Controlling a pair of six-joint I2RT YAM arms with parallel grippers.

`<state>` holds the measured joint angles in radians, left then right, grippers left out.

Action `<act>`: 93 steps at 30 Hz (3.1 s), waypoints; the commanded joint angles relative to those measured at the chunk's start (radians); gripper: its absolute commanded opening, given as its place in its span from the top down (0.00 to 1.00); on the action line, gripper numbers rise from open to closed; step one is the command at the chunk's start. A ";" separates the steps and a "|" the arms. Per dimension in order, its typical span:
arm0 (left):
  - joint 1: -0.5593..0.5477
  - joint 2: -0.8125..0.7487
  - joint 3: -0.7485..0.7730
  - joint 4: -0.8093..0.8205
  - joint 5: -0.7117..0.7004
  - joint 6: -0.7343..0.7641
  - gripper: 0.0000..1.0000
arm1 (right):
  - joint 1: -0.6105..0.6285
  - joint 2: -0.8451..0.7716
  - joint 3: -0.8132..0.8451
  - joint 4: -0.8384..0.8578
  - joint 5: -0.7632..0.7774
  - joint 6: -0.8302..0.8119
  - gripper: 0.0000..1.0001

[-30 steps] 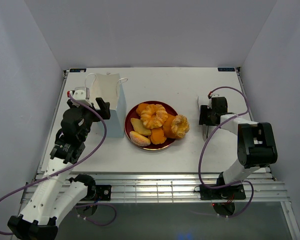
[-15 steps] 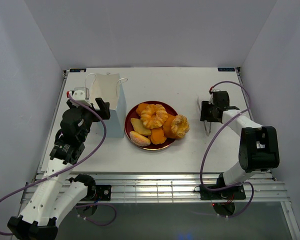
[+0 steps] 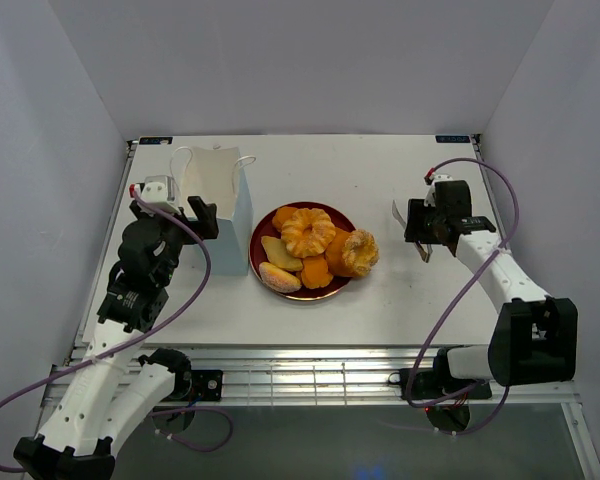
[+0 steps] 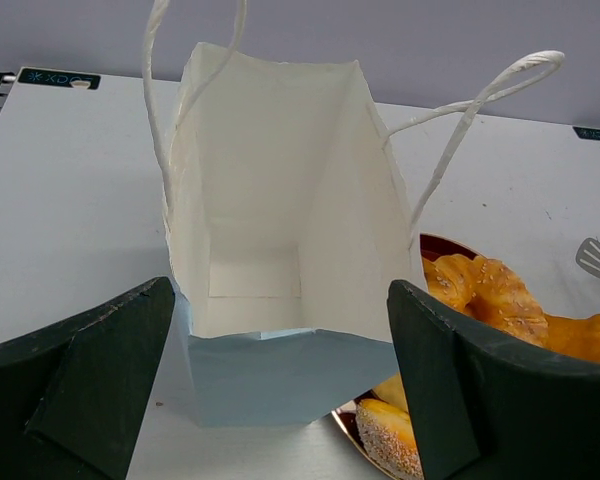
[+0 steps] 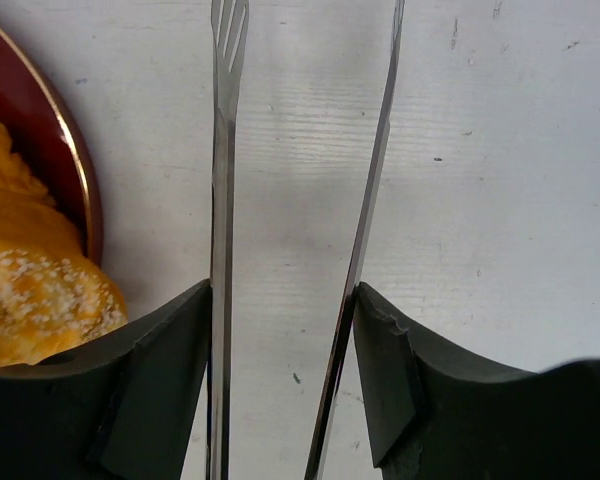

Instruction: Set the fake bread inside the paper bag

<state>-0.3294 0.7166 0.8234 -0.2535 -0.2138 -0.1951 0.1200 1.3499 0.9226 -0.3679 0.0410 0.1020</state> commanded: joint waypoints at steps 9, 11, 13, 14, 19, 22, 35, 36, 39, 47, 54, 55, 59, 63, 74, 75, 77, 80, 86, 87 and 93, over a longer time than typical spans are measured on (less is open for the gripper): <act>-0.003 -0.023 -0.018 0.010 -0.045 0.000 0.02 | 0.078 -0.169 0.070 -0.126 -0.001 0.010 0.39; -0.005 -0.025 -0.018 0.010 -0.050 0.002 0.02 | 0.099 -0.193 0.087 -0.143 0.011 0.008 0.39; -0.003 -0.031 -0.020 0.011 -0.053 0.002 0.02 | 0.115 -0.216 0.114 -0.169 0.013 0.008 0.39; -0.003 -0.032 -0.020 0.013 -0.055 0.002 0.02 | 0.119 -0.221 0.127 -0.181 0.008 0.007 0.39; -0.005 -0.046 -0.023 0.014 -0.073 0.003 0.02 | 0.138 -0.236 0.200 -0.236 -0.062 0.002 0.40; -0.003 -0.051 -0.023 0.014 -0.081 0.003 0.02 | 0.147 -0.229 0.234 -0.241 -0.101 0.002 0.41; -0.003 -0.066 -0.024 0.013 -0.150 0.008 0.02 | 0.219 -0.101 0.326 -0.165 -0.366 0.065 0.41; -0.003 -0.071 -0.026 0.013 -0.159 0.008 0.02 | 0.225 -0.094 0.325 -0.160 -0.375 0.070 0.41; -0.003 -0.085 -0.029 0.013 -0.188 0.005 0.02 | 0.253 -0.068 0.317 -0.138 -0.391 0.084 0.41; -0.003 -0.092 -0.030 0.013 -0.205 0.006 0.02 | 0.299 -0.011 0.305 -0.114 -0.391 0.099 0.41; -0.003 -0.089 -0.030 0.014 -0.202 0.008 0.02 | 0.319 0.005 0.306 -0.131 -0.345 0.090 0.41; -0.003 -0.089 -0.030 0.014 -0.202 0.008 0.02 | 0.319 0.006 0.303 -0.131 -0.346 0.088 0.41; -0.003 -0.089 -0.032 0.014 -0.200 0.008 0.02 | 0.320 0.009 0.292 -0.132 -0.348 0.087 0.41; -0.003 -0.088 -0.030 0.016 -0.199 0.008 0.02 | 0.322 0.008 0.282 -0.138 -0.346 0.081 0.41; -0.003 -0.085 -0.030 0.014 -0.194 0.010 0.02 | 0.326 -0.005 0.237 -0.155 -0.355 0.062 0.40; -0.003 -0.085 -0.029 0.014 -0.193 0.010 0.02 | 0.328 -0.005 0.234 -0.155 -0.360 0.061 0.39; -0.003 -0.085 -0.029 0.014 -0.193 0.011 0.02 | 0.328 -0.008 0.228 -0.155 -0.360 0.061 0.39; -0.003 -0.085 -0.029 0.014 -0.193 0.011 0.02 | 0.331 -0.009 0.216 -0.154 -0.368 0.061 0.39; -0.003 -0.086 -0.029 0.016 -0.191 0.011 0.02 | 0.333 -0.012 0.208 -0.151 -0.372 0.061 0.42; -0.003 -0.086 -0.029 0.014 -0.191 0.011 0.02 | 0.333 -0.012 0.208 -0.151 -0.372 0.061 0.44; -0.003 -0.088 -0.029 0.014 -0.193 0.011 0.02 | 0.333 -0.012 0.208 -0.140 -0.397 0.064 0.58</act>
<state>-0.3298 0.6331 0.7933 -0.2531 -0.4072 -0.1913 0.4484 1.3563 1.1290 -0.5430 -0.3248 0.1741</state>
